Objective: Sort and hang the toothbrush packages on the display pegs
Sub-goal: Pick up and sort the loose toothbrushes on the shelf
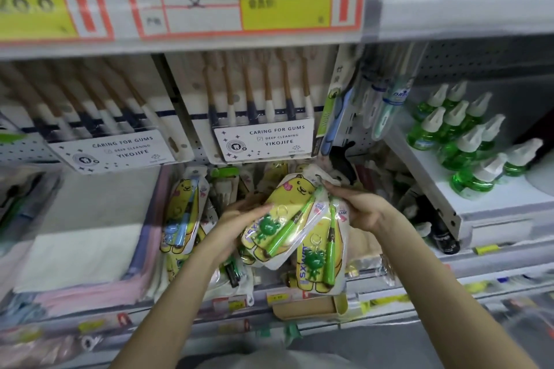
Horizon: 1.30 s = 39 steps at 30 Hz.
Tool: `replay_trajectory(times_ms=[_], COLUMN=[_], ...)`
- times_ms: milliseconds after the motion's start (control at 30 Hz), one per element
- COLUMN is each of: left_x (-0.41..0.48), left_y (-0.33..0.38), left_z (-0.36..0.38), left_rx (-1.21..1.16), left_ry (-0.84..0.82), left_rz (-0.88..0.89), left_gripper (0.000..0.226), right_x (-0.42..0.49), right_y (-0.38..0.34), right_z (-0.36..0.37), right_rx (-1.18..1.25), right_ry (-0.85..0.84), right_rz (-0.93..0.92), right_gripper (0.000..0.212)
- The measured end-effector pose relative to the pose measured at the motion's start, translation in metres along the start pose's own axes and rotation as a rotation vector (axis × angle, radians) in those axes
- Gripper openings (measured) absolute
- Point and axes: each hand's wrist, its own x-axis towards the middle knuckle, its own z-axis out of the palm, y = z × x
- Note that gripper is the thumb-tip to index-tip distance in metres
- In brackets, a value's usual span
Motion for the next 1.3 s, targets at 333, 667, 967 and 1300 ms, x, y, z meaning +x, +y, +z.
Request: replay_trajectory(times_ms=[333,667,967,1300], left_x=[-0.046,-0.086,-0.136,-0.168], left_y=[-0.037,-0.072,-0.111,-0.112], left_z=[-0.006,0.013,0.051,0.061], left_rx=[-0.143,-0.319,-0.642,-0.708], left_ry=[-0.073,0.069,0.142,0.296], left_rz=[-0.402,-0.376,-0.259,-0.056], left_gripper=[0.082,0.092,0.069,0.04], right_x=[0.009,-0.008,-0.036,-0.067], right_y=[0.026,0.045,0.071,0.087], right_z=[0.02,0.019,0.016,0.013], right_rx=[-0.137,-0.048,-0.301,-0.45], right_ry=[-0.069,-0.081,-0.301,-0.578], right_rz=[0.126,-0.042,-0.012,0.059], right_gripper=[0.041,0.05,0.063,0.059])
